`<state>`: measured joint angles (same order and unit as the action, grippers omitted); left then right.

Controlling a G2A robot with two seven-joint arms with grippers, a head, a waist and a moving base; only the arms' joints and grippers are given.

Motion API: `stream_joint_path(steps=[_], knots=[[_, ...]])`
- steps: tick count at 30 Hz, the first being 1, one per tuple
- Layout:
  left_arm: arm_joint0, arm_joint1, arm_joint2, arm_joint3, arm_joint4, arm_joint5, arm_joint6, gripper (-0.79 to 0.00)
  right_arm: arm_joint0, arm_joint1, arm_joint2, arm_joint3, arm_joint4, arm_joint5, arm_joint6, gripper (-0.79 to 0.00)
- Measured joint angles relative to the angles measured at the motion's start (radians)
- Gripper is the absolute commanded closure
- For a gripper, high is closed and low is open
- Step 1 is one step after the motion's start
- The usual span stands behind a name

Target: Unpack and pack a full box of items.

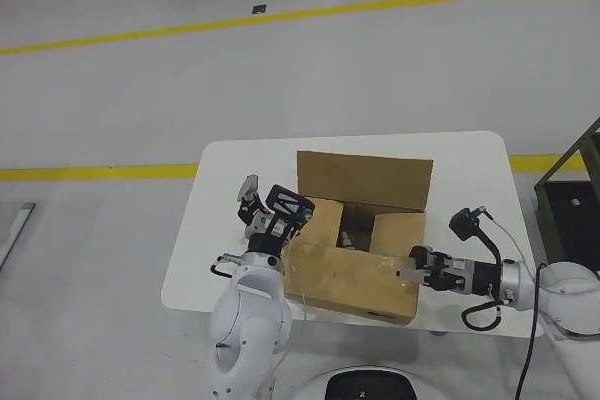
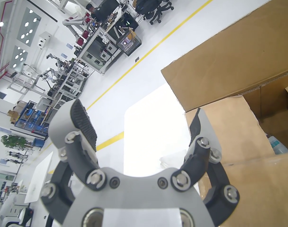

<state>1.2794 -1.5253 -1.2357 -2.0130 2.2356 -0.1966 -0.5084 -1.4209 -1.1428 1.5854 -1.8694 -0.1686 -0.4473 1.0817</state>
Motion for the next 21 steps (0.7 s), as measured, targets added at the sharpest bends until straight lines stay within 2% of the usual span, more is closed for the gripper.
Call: stream_joint_path(steps=[4, 10, 12, 14, 15, 16, 21], knots=[[0.002, 0.002, 0.002, -0.009, 0.006, -0.013, -0.001, -0.785, -0.028, 0.008, 0.005, -0.039, -0.027, -0.052, 0.007, -0.243], [0.004, 0.003, 0.006, -0.015, 0.004, -0.023, -0.004, -0.785, -0.044, 0.017, -0.021, -0.042, -0.042, -0.066, 0.013, -0.345], [-0.001, 0.004, 0.010, -0.022, 0.009, -0.030, -0.004, -0.785, -0.043, 0.019, -0.027, -0.039, -0.045, -0.063, -0.002, -0.308], [-0.005, 0.004, 0.013, -0.027, 0.018, -0.035, -0.004, -0.785, -0.046, 0.021, -0.036, -0.041, -0.059, -0.061, -0.013, -0.212], [-0.005, 0.005, 0.014, -0.030, 0.020, -0.036, -0.005, -0.785, -0.047, 0.023, -0.044, -0.047, -0.079, -0.064, -0.012, -0.052], [-0.005, 0.005, 0.014, -0.032, 0.018, -0.037, -0.006, -0.785, -0.048, 0.024, -0.049, -0.052, -0.099, -0.067, -0.013, 0.000], [-0.003, 0.005, 0.015, -0.042, 0.001, -0.046, -0.018, -0.785, -0.064, 0.029, -0.049, -0.111, -0.241, -0.119, -0.104, 0.000]])
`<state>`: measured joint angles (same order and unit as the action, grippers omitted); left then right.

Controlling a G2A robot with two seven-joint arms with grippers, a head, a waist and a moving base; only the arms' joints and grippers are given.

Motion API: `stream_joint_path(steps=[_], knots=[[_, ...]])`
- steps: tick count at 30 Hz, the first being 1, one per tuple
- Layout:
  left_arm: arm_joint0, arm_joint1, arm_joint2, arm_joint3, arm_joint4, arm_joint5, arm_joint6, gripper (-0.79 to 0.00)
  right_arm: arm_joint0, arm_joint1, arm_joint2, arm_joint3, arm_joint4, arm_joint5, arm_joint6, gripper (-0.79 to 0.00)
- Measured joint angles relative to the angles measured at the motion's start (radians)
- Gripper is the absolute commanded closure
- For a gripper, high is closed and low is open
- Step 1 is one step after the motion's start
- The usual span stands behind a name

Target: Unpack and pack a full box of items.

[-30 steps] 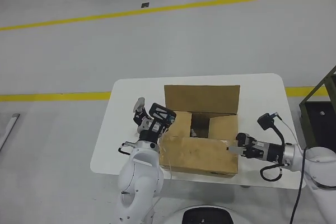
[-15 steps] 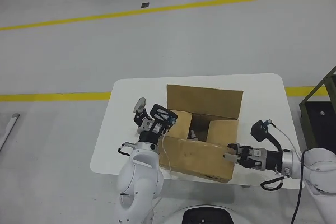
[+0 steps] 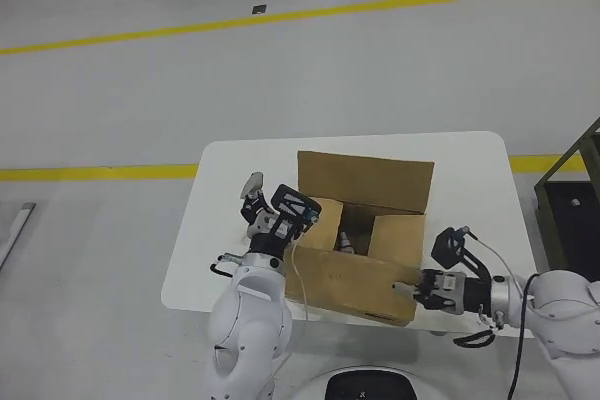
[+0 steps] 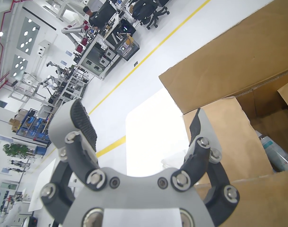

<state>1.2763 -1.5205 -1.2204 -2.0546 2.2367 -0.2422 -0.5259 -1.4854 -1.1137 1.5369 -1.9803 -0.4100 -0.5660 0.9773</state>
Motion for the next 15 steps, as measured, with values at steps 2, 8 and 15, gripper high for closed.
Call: stream_joint_path(steps=[2, 8, 15], knots=[[-0.002, 0.000, 0.002, -0.004, -0.006, -0.005, -0.008, -0.785, -0.012, 0.001, 0.011, -0.032, -0.057, -0.036, -0.059, 0.000], [-0.024, -0.002, 0.022, -0.010, -0.030, -0.055, -0.036, -0.785, -0.063, 0.007, 0.047, -0.123, -0.289, -0.129, -0.214, 0.000], [-0.067, -0.007, 0.072, 0.007, -0.104, -0.159, -0.091, -0.785, -0.116, 0.013, 0.060, -0.182, -0.532, -0.153, -0.332, 0.000]])
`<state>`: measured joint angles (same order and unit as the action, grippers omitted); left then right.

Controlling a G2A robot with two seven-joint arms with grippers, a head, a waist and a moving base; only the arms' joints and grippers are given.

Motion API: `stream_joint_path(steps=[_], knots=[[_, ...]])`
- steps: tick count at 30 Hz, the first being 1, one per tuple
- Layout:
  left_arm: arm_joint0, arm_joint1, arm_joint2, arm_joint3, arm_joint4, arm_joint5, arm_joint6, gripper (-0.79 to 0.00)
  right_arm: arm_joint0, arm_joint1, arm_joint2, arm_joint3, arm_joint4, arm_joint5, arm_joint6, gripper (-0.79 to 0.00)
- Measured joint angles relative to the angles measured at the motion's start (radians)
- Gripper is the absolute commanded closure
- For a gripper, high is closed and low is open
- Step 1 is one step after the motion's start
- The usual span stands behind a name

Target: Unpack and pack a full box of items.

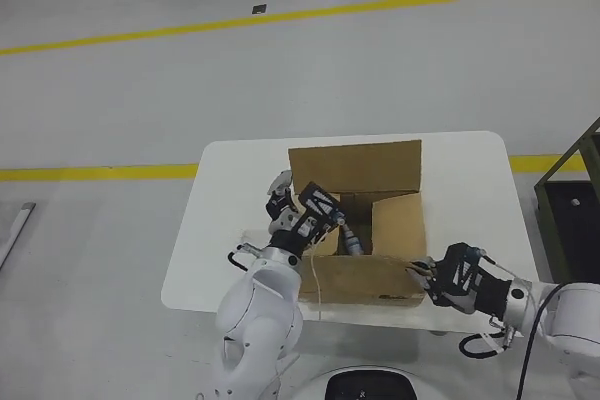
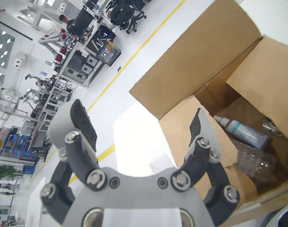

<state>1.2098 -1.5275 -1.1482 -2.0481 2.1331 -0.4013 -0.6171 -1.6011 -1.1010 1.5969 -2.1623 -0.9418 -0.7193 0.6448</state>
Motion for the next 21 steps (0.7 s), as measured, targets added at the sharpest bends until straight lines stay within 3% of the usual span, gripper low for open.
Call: stream_joint_path(steps=[4, 5, 8, 10, 12, 13, 14, 15, 17, 18, 19, 21], knots=[[-0.016, -0.002, 0.028, 0.002, -0.039, -0.076, -0.042, -0.785, -0.028, 0.002, 0.004, -0.012, -0.072, 0.006, -0.068, 0.000], [-0.018, -0.002, 0.031, 0.001, -0.044, -0.088, -0.051, -0.785, -0.035, 0.002, 0.004, -0.010, -0.077, 0.010, -0.088, -0.052], [-0.023, -0.001, 0.041, 0.001, -0.050, -0.116, -0.070, -0.785, -0.054, 0.002, 0.008, -0.003, -0.079, 0.020, -0.139, -0.108], [-0.026, -0.001, 0.045, 0.001, -0.053, -0.130, -0.080, -0.785, -0.062, 0.003, 0.015, 0.001, -0.071, 0.029, -0.163, -0.311], [-0.027, 0.000, 0.047, 0.000, -0.061, -0.139, -0.083, -0.785, -0.068, 0.003, 0.025, 0.001, -0.060, 0.043, -0.190, -0.422], [-0.026, 0.000, 0.046, 0.001, -0.075, -0.143, -0.084, -0.785, -0.071, 0.003, 0.030, 0.000, -0.055, 0.049, -0.202, -0.397], [-0.025, 0.000, 0.044, 0.002, -0.090, -0.149, -0.087, -0.785, -0.075, 0.003, 0.033, -0.001, -0.051, 0.052, -0.213, -0.468], [-0.025, 0.000, 0.039, 0.000, -0.099, -0.159, -0.092, -0.785, -0.080, 0.003, 0.037, 0.000, -0.044, 0.056, -0.225, -0.606], [-0.025, 0.003, 0.034, -0.002, -0.103, -0.175, -0.097, -0.785, -0.088, 0.004, 0.043, 0.004, -0.030, 0.062, -0.239, -0.588], [-0.023, 0.004, 0.031, -0.003, -0.104, -0.192, -0.098, -0.785, -0.092, 0.004, 0.047, 0.007, -0.016, 0.066, -0.248, -0.539], [-0.022, 0.006, 0.029, -0.006, -0.106, -0.203, -0.099, -0.785, -0.096, 0.004, 0.050, 0.011, 0.002, 0.069, -0.259, -0.440], [-0.014, 0.008, 0.024, -0.011, -0.114, -0.220, -0.101, -0.785, -0.106, 0.004, 0.058, 0.024, 0.067, 0.070, -0.278, -0.391]])
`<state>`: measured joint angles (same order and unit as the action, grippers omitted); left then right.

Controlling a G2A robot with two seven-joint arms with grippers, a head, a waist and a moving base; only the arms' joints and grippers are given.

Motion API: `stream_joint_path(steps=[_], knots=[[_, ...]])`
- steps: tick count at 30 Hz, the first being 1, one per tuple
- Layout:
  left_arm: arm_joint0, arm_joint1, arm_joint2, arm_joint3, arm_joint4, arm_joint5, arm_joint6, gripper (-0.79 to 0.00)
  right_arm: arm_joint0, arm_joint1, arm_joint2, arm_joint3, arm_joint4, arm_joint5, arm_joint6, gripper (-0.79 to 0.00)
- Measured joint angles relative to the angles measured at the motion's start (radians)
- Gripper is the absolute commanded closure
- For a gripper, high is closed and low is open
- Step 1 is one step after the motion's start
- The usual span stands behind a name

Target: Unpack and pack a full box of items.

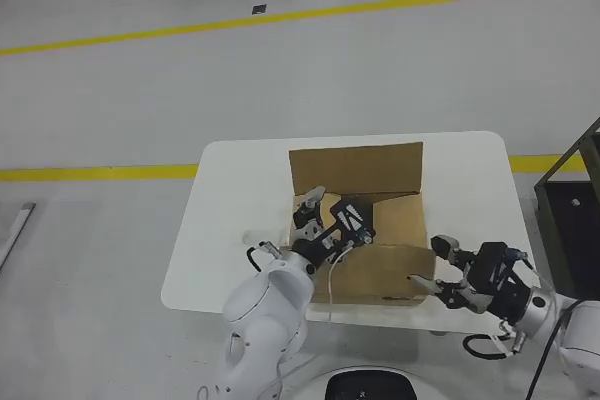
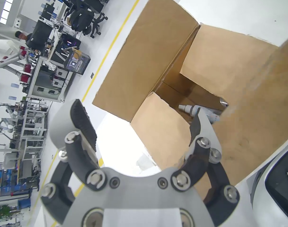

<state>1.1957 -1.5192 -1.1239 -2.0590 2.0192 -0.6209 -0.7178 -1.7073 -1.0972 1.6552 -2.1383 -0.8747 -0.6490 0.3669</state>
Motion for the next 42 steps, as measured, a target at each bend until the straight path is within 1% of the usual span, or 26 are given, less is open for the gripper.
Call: stream_joint_path(steps=[2, 3, 4, 6, 10, 14, 15, 17, 18, 19, 20, 21, 22, 23, 24, 25, 27, 29, 30, 35, 36, 37, 39, 40, 42], knots=[[0.006, 0.002, -0.002, -0.003, -0.003, -0.004, -0.003, -0.785, -0.005, 0.001, 0.010, 0.012, 0.067, -0.006, 0.003, -0.385], [0.009, 0.003, -0.001, -0.004, -0.003, -0.006, -0.003, -0.785, -0.007, 0.003, 0.016, 0.021, 0.115, -0.012, 0.012, -0.339], [0.010, 0.003, -0.001, -0.006, -0.001, -0.005, -0.003, -0.785, -0.008, 0.004, 0.018, 0.029, 0.154, -0.018, 0.026, -0.326], [0.011, 0.005, 0.000, -0.011, 0.002, 0.003, -0.001, -0.785, -0.002, 0.010, 0.027, 0.046, 0.234, -0.025, 0.082, -0.339], [0.006, 0.007, -0.004, -0.010, 0.008, 0.015, 0.003, -0.785, 0.026, 0.018, 0.034, 0.081, 0.333, -0.001, 0.177, -0.357], [0.002, 0.009, -0.010, -0.008, 0.013, 0.026, 0.008, -0.785, 0.050, 0.022, 0.033, 0.122, 0.388, 0.056, 0.217, -0.434], [0.002, 0.010, -0.012, -0.009, 0.015, 0.029, 0.009, -0.785, 0.057, 0.022, 0.034, 0.139, 0.414, 0.084, 0.224, -0.505], [0.004, 0.011, -0.016, -0.011, 0.019, 0.039, 0.011, -0.785, 0.075, 0.024, 0.039, 0.164, 0.449, 0.127, 0.244, -0.597], [0.005, 0.012, -0.018, -0.013, 0.020, 0.047, 0.013, -0.785, 0.091, 0.025, 0.042, 0.177, 0.471, 0.153, 0.258, -0.600], [0.006, 0.013, -0.019, -0.014, 0.020, 0.052, 0.014, -0.785, 0.102, 0.026, 0.043, 0.187, 0.490, 0.169, 0.267, -0.628], [0.008, 0.013, -0.020, -0.015, 0.020, 0.056, 0.015, -0.785, 0.114, 0.027, 0.043, 0.196, 0.507, 0.183, 0.279, -0.628], [0.009, 0.014, -0.022, -0.016, 0.021, 0.061, 0.016, -0.785, 0.130, 0.028, 0.042, 0.207, 0.515, 0.200, 0.300, -0.474], [0.010, 0.014, -0.023, -0.016, 0.021, 0.063, 0.017, -0.785, 0.143, 0.030, 0.038, 0.214, 0.512, 0.211, 0.316, -0.462], [0.011, 0.015, -0.023, -0.016, 0.022, 0.066, 0.018, -0.785, 0.157, 0.031, 0.031, 0.221, 0.510, 0.219, 0.330, -0.468], [0.011, 0.015, -0.024, -0.016, 0.023, 0.070, 0.020, -0.785, 0.175, 0.032, 0.020, 0.231, 0.502, 0.227, 0.344, -0.453], [0.012, 0.016, -0.024, -0.016, 0.024, 0.073, 0.021, -0.785, 0.189, 0.032, 0.008, 0.241, 0.493, 0.231, 0.354, -0.419], [0.014, 0.017, -0.025, -0.017, 0.024, 0.079, 0.022, -0.785, 0.224, 0.032, -0.029, 0.271, 0.480, 0.236, 0.375, -0.419], [0.015, 0.018, -0.026, -0.018, 0.025, 0.084, 0.023, -0.785, 0.253, 0.032, -0.064, 0.299, 0.470, 0.234, 0.390, -0.394], [0.016, 0.018, -0.027, -0.018, 0.025, 0.087, 0.025, -0.785, 0.269, 0.031, -0.084, 0.315, 0.467, 0.231, 0.397, -0.409], [0.022, 0.022, -0.039, -0.018, 0.029, 0.097, 0.025, -0.785, 0.296, 0.032, -0.125, 0.354, 0.486, 0.214, 0.417, -0.372], [0.024, 0.023, -0.041, -0.017, 0.030, 0.098, 0.026, -0.785, 0.299, 0.032, -0.130, 0.360, 0.493, 0.210, 0.419, -0.354], [0.025, 0.023, -0.042, -0.017, 0.030, 0.099, 0.027, -0.785, 0.300, 0.032, -0.134, 0.365, 0.504, 0.206, 0.419, -0.348], [0.026, 0.024, -0.043, -0.014, 0.029, 0.100, 0.029, -0.785, 0.301, 0.033, -0.144, 0.372, 0.544, 0.192, 0.435, -0.369], [0.026, 0.025, -0.044, -0.012, 0.026, 0.101, 0.030, -0.785, 0.301, 0.034, -0.148, 0.372, 0.562, 0.186, 0.454, -0.366], [0.026, 0.025, -0.048, -0.003, 0.019, 0.105, 0.031, -0.785, 0.295, 0.038, -0.146, 0.369, 0.629, 0.170, 0.500, -0.332]])
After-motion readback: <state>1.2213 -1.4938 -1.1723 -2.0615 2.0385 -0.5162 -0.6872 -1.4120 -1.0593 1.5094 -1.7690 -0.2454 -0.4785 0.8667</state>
